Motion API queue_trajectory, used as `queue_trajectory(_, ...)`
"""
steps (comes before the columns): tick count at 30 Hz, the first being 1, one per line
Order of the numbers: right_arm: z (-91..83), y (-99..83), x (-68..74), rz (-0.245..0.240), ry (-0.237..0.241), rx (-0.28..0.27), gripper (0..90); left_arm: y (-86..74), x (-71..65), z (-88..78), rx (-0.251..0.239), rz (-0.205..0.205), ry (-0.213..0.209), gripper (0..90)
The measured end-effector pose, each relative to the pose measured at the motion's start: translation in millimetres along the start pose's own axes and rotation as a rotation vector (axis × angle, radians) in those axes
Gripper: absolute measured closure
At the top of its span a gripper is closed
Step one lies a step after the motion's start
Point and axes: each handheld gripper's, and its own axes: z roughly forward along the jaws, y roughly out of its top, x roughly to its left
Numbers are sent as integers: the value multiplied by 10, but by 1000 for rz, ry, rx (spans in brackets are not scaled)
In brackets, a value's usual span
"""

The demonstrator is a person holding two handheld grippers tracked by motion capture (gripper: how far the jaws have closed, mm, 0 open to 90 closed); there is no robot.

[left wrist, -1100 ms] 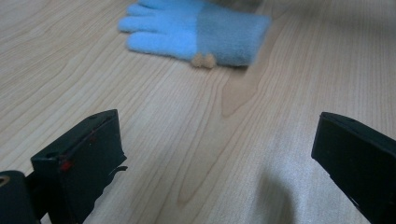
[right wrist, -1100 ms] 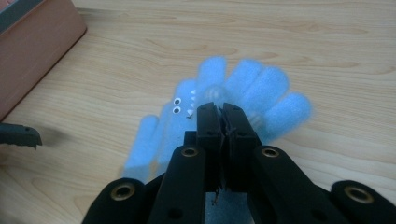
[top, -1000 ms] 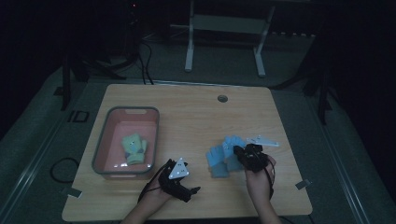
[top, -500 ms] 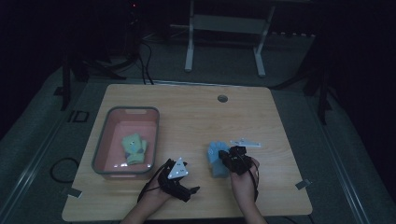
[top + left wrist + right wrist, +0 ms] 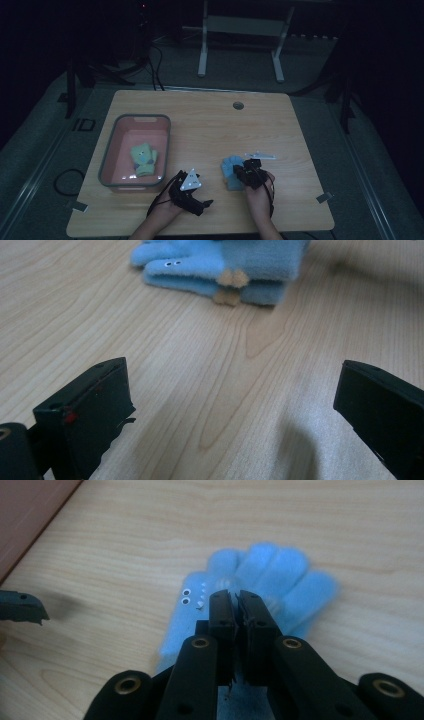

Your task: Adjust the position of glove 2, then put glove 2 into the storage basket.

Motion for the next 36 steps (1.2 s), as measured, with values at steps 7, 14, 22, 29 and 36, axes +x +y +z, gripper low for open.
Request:
queue_trajectory(7, 25, -12, 10, -24, -4, 10, 798, 9, -2, -18, -8, 8, 11, 23)
queue_trajectory(14, -114, 50, 1, -70, 24, -19, 605, 31, -11, -54, -50, 19, 24, 23)
queue_trajectory(22, -195, 102, -73, -109, 67, -38, 231, 61, -51, -29, -17, 14, 11, 23)
queue_trajectory(29, -220, 101, -159, -166, 160, -18, 141, 80, -68, -16, -7, -21, -48, 23)
queue_trajectory(36, -339, 152, -365, -271, 205, -58, 123, 100, -100, 14, 9, -5, -45, 23)
